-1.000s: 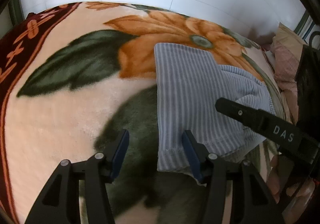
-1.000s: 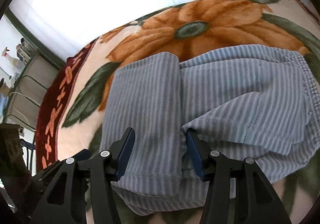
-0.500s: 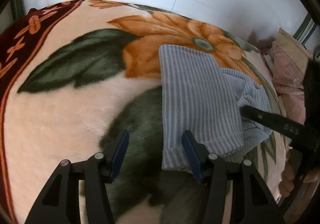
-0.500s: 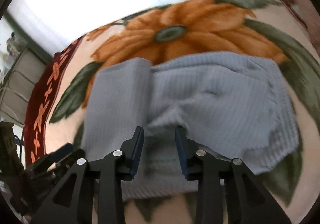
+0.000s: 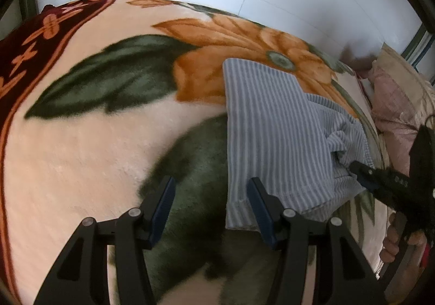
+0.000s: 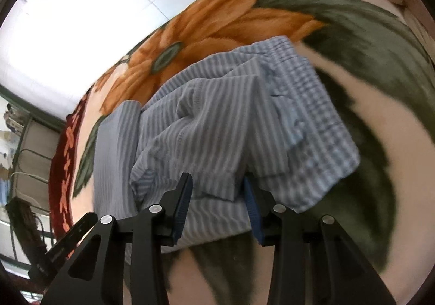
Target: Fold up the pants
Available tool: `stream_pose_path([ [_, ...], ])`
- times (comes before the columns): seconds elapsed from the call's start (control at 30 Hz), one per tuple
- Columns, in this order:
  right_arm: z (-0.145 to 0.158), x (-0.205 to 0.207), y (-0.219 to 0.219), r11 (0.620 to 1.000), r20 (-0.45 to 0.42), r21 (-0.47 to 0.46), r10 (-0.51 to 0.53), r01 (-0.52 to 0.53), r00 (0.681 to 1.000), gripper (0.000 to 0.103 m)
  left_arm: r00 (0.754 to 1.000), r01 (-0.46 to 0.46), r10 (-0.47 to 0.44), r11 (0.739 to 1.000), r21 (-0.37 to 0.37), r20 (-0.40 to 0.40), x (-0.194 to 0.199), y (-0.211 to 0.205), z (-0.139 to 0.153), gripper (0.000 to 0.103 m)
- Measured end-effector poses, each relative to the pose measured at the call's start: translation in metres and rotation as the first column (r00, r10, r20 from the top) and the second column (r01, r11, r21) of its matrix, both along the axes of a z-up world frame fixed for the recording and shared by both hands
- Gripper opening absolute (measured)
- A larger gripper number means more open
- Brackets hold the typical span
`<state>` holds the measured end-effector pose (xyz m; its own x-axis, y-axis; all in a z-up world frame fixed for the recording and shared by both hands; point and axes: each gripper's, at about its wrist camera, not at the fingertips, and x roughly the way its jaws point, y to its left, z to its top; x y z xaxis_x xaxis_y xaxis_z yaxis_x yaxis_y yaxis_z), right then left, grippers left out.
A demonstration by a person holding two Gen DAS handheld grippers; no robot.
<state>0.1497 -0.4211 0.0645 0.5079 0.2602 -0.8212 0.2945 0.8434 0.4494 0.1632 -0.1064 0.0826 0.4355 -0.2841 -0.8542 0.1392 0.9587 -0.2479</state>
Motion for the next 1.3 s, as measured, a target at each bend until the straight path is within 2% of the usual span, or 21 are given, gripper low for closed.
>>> stream_pose_path([
  [0.03, 0.004, 0.000, 0.000, 1.000, 0.011, -0.015, 0.006, -0.006, 1.000, 0.007, 1.000, 0.000, 0.000, 1.000, 0.003, 0.000, 0.000, -0.001, 0.000, 0.059],
  [0.17, 0.030, -0.011, -0.010, 0.997, 0.045, -0.079, 0.008, -0.004, 0.999, 0.007, 1.000, 0.001, -0.001, 1.000, 0.003, -0.004, 0.001, -0.001, -0.002, 0.059],
  [0.27, 0.040, -0.015, -0.028, 0.991, 0.025, -0.137, 0.001, 0.002, 1.000, 0.007, 1.000, -0.001, 0.001, 1.000, 0.001, -0.004, 0.001, -0.001, -0.003, 0.059],
  [0.4, 0.020, -0.003, -0.028, 0.981, -0.095, -0.172, 0.075, -0.090, 0.993, 0.007, 1.000, -0.011, 0.011, 1.000, -0.011, -0.012, 0.002, -0.002, -0.006, 0.059],
  [0.47, 0.010, 0.002, -0.024, 0.971, -0.147, -0.210, 0.079, -0.109, 0.986, 0.011, 1.000, -0.016, 0.015, 1.000, -0.012, -0.014, 0.001, -0.002, -0.007, 0.059],
  [0.57, 0.019, -0.001, -0.019, 0.959, -0.132, -0.277, 0.019, -0.055, 0.991, 0.019, 1.000, -0.009, 0.009, 1.000, -0.008, -0.011, 0.001, -0.002, -0.006, 0.059],
  [0.67, 0.041, -0.010, -0.003, 0.936, -0.052, -0.352, -0.010, -0.009, 0.999, 0.027, 1.000, 0.001, -0.001, 1.000, 0.000, -0.005, 0.001, -0.002, -0.005, 0.059],
  [0.73, 0.054, -0.015, 0.011, 0.942, -0.004, -0.336, 0.019, -0.019, 1.000, 0.034, 1.000, 0.001, -0.001, 1.000, 0.000, -0.005, 0.001, -0.001, -0.005, 0.059],
  [0.83, 0.061, -0.012, 0.036, 0.966, 0.030, -0.238, 0.106, -0.096, 0.994, 0.034, 1.000, 0.001, -0.001, 1.000, -0.001, -0.003, -0.001, -0.001, -0.005, 0.059],
  [0.93, 0.054, -0.005, 0.059, 0.972, 0.024, -0.166, 0.171, -0.165, 0.985, 0.035, 1.000, -0.002, 0.002, 1.000, -0.008, -0.008, -0.001, 0.001, -0.005, 0.059],
  [1.07, 0.036, 0.011, 0.085, 0.966, -0.005, -0.128, 0.226, -0.224, 0.974, 0.035, 1.000, 0.004, -0.004, 1.000, -0.006, -0.006, -0.002, 0.003, -0.005, 0.059],
  [1.17, 0.018, 0.026, 0.099, 0.964, -0.040, -0.117, 0.236, -0.240, 0.971, 0.035, 1.000, 0.006, -0.006, 1.000, -0.008, -0.007, -0.003, 0.005, -0.005, 0.059],
  [1.27, 0.013, 0.033, 0.106, 0.965, -0.033, -0.087, 0.244, -0.246, 0.969, 0.035, 1.000, 0.005, -0.005, 1.000, -0.005, -0.006, -0.004, 0.009, -0.004, 0.059],
  [1.3, 0.013, 0.034, 0.108, 0.966, -0.026, -0.079, 0.245, -0.246, 0.969, 0.031, 1.000, 0.004, -0.004, 1.000, -0.003, -0.005, -0.004, 0.010, -0.004, 0.059],
])
